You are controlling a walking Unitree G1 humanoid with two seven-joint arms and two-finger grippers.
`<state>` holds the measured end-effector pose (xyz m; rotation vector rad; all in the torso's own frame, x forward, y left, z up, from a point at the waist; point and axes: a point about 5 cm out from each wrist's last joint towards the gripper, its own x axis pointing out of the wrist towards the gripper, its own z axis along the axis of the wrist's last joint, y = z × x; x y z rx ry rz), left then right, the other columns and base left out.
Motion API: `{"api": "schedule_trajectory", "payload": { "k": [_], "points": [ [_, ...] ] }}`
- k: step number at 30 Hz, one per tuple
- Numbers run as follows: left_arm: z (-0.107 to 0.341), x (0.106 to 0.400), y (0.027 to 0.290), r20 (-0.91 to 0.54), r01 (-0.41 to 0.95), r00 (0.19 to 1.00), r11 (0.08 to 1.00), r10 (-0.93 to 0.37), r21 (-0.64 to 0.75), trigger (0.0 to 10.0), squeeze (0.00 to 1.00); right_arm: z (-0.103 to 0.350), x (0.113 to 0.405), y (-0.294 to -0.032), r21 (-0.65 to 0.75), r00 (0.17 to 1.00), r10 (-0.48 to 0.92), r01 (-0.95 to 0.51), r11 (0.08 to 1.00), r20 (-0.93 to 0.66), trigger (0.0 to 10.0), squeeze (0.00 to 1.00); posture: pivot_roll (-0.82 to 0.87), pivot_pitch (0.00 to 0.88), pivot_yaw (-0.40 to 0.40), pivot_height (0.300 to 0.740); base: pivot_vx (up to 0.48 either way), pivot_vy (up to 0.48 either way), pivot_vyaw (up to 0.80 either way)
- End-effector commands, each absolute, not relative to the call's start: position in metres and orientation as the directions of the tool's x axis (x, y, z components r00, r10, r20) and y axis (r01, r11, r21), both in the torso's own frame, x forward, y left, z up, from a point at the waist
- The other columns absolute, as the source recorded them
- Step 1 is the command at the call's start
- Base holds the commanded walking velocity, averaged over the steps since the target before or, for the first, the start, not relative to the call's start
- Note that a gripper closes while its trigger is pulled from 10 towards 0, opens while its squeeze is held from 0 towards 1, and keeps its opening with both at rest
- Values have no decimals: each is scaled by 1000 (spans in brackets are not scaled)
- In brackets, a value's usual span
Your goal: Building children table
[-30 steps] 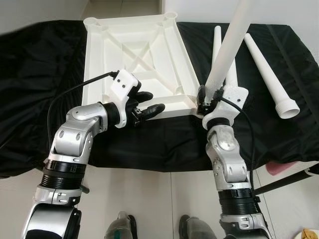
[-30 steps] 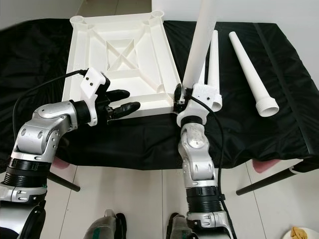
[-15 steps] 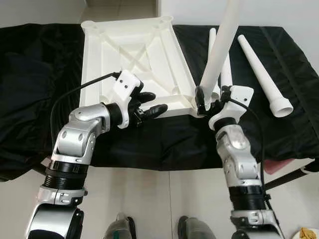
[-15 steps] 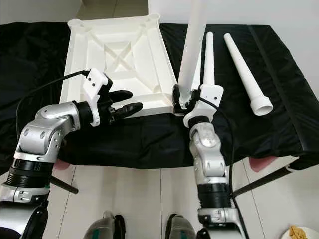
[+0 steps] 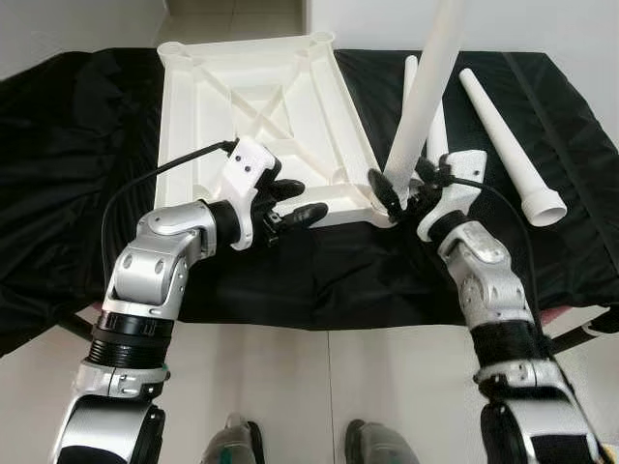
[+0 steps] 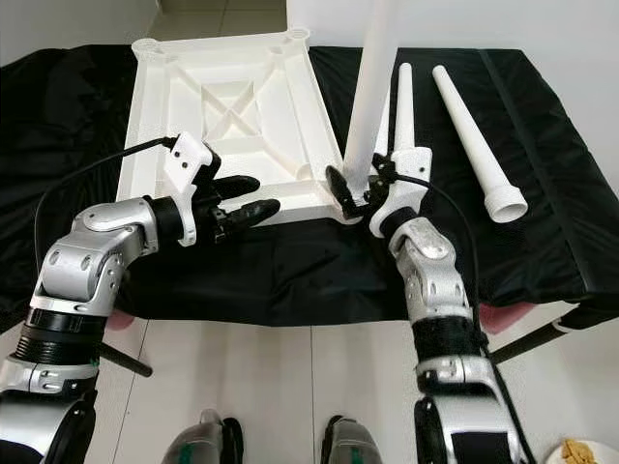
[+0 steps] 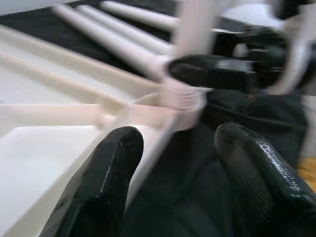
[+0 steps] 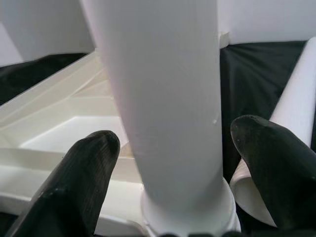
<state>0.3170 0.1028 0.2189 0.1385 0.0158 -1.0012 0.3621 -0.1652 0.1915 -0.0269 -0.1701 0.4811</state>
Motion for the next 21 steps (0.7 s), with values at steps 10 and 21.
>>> {"api": "schedule_trajectory", "payload": {
  "k": [10,21],
  "points": [
    [220,315,103,-78,835,548,540,-833,108,10000,0,194,381,-171,-93,842,528,-520,849,109,10000,0,12,97,47,740,0,0,0],
    [219,313,101,-85,838,544,535,-835,105,10000,0,194,389,-172,-111,825,561,-553,826,71,4627,0,15,103,47,740,0,0,0]
  ]
}}
